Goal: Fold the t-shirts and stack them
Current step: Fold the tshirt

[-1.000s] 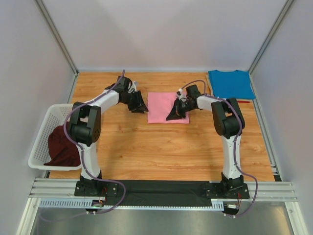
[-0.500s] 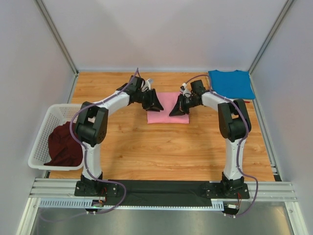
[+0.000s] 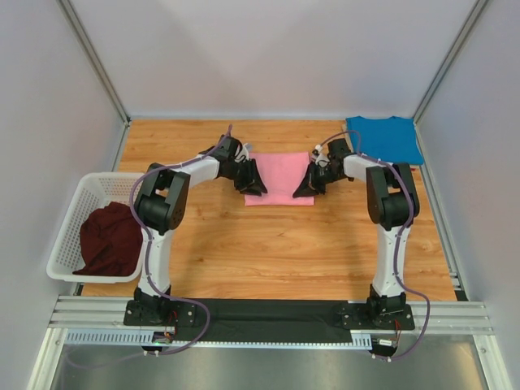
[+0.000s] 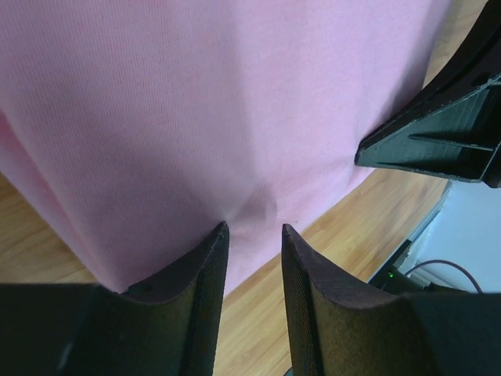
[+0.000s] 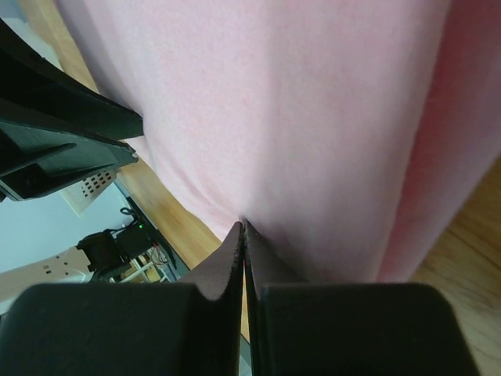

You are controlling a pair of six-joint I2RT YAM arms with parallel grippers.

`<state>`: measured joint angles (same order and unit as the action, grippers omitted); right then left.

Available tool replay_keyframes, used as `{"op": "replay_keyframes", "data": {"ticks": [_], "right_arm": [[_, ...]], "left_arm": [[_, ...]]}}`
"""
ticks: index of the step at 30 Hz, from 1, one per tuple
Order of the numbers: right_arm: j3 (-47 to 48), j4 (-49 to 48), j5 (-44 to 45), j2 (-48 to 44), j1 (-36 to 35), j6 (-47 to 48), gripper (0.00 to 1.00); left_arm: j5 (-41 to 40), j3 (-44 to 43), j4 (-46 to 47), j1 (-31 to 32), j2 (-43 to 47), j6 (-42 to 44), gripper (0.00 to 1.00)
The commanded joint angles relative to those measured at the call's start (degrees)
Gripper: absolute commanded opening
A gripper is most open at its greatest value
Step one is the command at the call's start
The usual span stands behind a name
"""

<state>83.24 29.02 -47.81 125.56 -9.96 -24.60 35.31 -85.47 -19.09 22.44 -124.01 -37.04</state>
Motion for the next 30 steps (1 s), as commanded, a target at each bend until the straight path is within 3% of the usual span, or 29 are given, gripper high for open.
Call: {"op": "replay_keyframes", "data": {"ticks": [1, 5, 8, 12, 17, 30], "right_arm": [[-0.1, 2.7, 4.6, -4.2, 0.4, 2.5, 0.0], [0.5, 5.3, 9.5, -8.2, 0.6, 3.0, 0.02], [2.4, 6.7, 15.7, -10.0, 0.6, 2.6, 0.11], [6.9, 6.5, 21.7, -9.2, 1.1, 1.8, 0.33], [15.0, 7.4, 25.4, -4.0, 1.6, 3.0, 0.45], [23.7, 5.2, 25.8, 7.9, 2.7, 4.5, 0.47]], "left_arm": [[-4.5, -0.9, -3.7, 0.1, 2.1, 2.2, 0.42], [-5.1, -4.0, -6.6, 0.0, 5.2, 3.5, 0.42], [-5.3, -7.7, -8.2, -0.7, 5.6, 4.3, 0.42], [-3.5, -11.6, -7.2, -2.4, 3.6, 4.3, 0.42], [-1.7, -17.4, -6.7, -4.7, -1.9, 3.7, 0.42], [0.8, -28.1, -3.2, -8.5, -14.1, 1.6, 0.42]]}}
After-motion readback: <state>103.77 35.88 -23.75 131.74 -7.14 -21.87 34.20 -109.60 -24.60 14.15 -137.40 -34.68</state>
